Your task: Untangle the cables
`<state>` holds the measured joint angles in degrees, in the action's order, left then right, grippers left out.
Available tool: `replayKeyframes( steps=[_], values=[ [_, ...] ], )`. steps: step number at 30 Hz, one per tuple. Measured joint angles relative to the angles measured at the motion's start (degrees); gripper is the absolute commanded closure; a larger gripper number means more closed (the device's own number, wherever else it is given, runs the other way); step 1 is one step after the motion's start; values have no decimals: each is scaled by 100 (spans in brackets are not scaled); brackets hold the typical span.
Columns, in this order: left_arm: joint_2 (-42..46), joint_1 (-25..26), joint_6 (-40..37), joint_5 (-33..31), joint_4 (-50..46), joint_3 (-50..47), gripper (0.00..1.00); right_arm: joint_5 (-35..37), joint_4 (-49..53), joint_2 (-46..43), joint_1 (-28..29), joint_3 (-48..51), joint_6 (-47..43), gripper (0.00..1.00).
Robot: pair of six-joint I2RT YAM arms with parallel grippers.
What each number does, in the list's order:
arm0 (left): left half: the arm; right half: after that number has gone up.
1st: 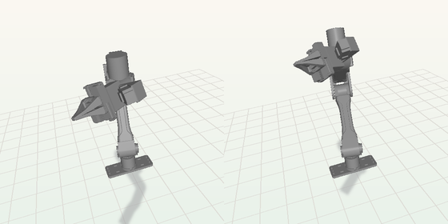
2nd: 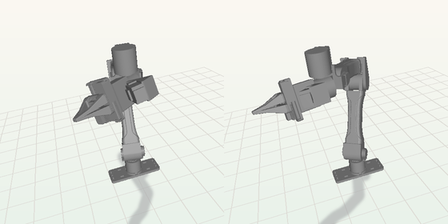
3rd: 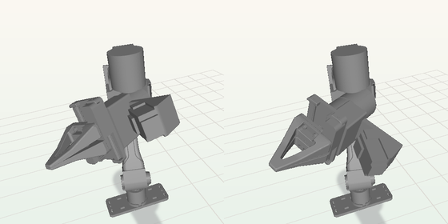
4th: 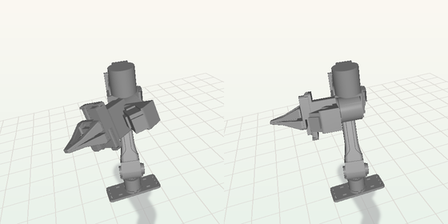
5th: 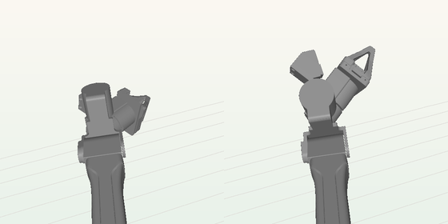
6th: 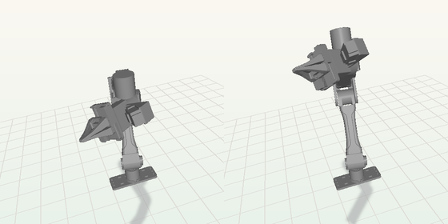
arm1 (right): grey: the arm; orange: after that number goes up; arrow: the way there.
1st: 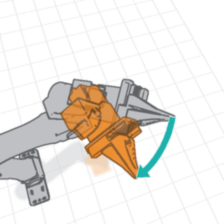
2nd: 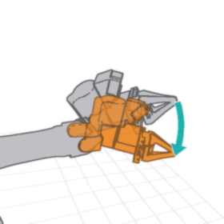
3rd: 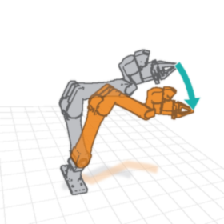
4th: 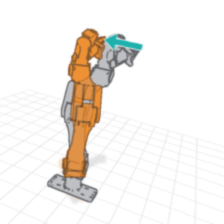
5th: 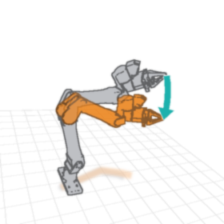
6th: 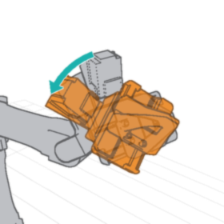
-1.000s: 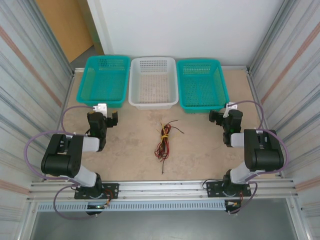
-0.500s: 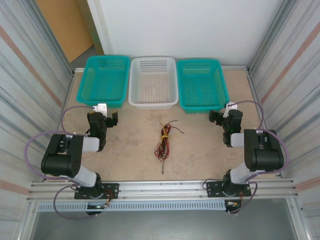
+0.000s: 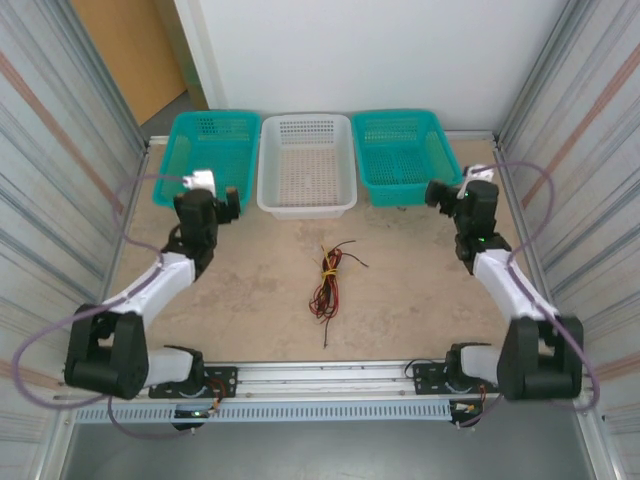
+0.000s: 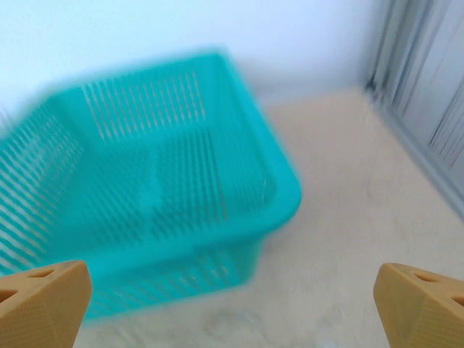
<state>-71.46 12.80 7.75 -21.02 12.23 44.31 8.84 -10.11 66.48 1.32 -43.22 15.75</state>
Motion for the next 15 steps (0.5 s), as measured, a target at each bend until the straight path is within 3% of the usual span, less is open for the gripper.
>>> replayKeyframes(
  steps=[3, 5, 11, 15],
  values=[
    [638, 184, 702, 59, -658, 378, 4, 37, 568, -702, -131, -44, 931, 1],
    [1021, 638, 1067, 35, -1078, 297, 5, 175, 1217, -713, -68, -149, 1266, 1],
    [1198, 2006, 1803, 105, -1954, -319, 6, 863, 2999, -549, 1333, -280, 1539, 1],
    [1130, 3259, 2094, 17, -2240, -592, 4, 1123, 3722, -896, 2111, -387, 1676, 1]
  ],
)
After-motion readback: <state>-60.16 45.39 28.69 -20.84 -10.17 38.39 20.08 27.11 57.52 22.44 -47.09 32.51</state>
